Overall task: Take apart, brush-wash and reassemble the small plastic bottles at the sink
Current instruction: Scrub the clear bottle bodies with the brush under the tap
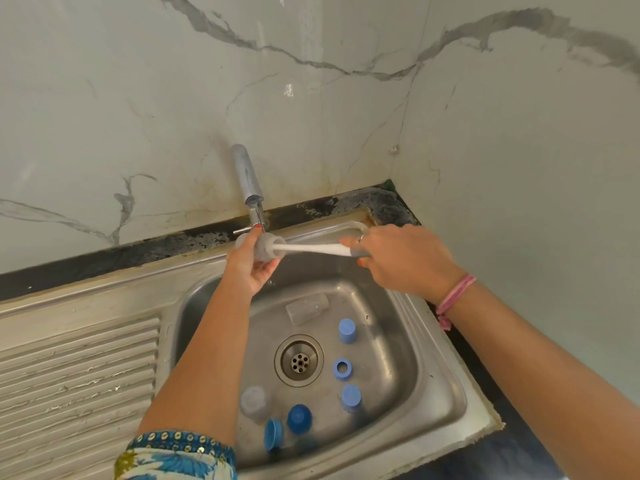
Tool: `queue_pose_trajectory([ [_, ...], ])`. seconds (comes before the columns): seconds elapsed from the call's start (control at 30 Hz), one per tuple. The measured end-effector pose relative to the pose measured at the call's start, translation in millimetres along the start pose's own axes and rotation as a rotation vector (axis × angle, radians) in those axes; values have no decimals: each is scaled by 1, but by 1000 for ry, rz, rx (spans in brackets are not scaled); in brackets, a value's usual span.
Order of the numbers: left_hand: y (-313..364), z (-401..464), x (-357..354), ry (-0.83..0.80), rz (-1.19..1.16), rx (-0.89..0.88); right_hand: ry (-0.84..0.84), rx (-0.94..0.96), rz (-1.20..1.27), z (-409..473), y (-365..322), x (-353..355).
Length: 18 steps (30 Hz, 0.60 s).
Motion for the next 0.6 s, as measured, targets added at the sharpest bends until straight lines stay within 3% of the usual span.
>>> queue_pose_trajectory([
  [0.27,-11,-3,-1,-41,-9,6,-46,-25,70,-5,-6,-16],
  [0.6,-7,2,17,57,9,-16,-149,37,156,-12,-2,-19],
])
Point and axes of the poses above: each hand's wrist, its own z-axis towards the middle knuckle, its own x-axis out of the back of the hand, y = z × x, the point moved 1 cm from there along z, towards the middle knuckle, and after that the axes turned 8 degrees about -y, right-handed, at the moved point
